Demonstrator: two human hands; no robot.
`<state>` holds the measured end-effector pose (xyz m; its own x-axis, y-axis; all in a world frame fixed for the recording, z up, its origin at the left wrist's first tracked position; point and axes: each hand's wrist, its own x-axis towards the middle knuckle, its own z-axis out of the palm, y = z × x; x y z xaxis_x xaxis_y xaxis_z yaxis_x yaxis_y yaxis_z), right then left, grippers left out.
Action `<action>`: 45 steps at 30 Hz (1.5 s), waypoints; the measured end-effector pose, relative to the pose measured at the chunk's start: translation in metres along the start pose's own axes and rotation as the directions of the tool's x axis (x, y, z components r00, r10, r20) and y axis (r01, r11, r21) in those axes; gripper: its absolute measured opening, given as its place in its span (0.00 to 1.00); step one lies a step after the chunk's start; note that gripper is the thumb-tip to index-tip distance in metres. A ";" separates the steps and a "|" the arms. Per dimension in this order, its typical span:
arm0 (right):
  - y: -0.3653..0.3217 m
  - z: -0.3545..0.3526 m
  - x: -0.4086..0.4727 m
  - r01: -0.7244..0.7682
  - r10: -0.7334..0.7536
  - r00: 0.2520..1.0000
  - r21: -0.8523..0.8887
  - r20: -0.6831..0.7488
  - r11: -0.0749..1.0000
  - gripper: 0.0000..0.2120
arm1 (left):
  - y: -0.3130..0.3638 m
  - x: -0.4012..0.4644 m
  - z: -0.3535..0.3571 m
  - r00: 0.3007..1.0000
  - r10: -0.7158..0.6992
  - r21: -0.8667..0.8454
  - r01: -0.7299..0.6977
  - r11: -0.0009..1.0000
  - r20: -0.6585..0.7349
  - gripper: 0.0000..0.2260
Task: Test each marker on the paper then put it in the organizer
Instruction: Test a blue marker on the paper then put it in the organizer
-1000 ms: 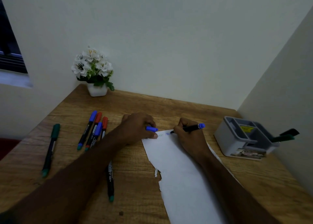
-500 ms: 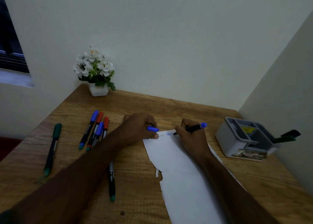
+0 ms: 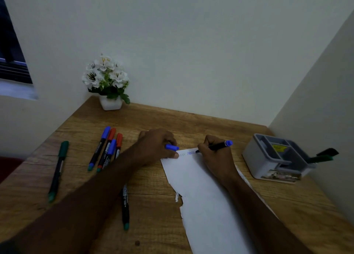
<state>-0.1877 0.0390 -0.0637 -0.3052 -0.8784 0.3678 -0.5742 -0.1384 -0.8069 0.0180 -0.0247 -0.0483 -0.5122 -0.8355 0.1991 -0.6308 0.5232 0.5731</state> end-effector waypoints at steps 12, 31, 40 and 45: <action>-0.002 0.001 0.000 0.009 -0.009 0.999 0.006 0.043 1.000 0.11 | 0.002 -0.001 -0.002 1.000 -0.001 0.017 0.001 1.000 0.014 0.18; -0.015 -0.017 -0.008 -0.034 -0.003 0.997 0.497 0.074 0.867 0.05 | 0.003 -0.001 -0.006 0.985 0.143 -0.181 -0.160 0.970 -0.101 0.11; -0.020 -0.019 -0.013 -0.008 -0.064 0.994 0.633 0.090 0.774 0.03 | 0.017 -0.004 -0.005 0.961 0.214 -0.322 -0.260 0.910 -0.173 0.09; -0.020 -0.017 -0.013 -0.017 -0.051 0.994 0.622 0.092 0.783 0.04 | 0.017 -0.003 -0.003 0.958 0.215 -0.318 -0.268 0.910 -0.191 0.09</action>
<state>-0.1851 0.0612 -0.0444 -0.2039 -0.9086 0.3645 0.0285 -0.3777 -0.9255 0.0108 -0.0140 -0.0369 -0.5144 -0.7199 0.4660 -0.2514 0.6461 0.7207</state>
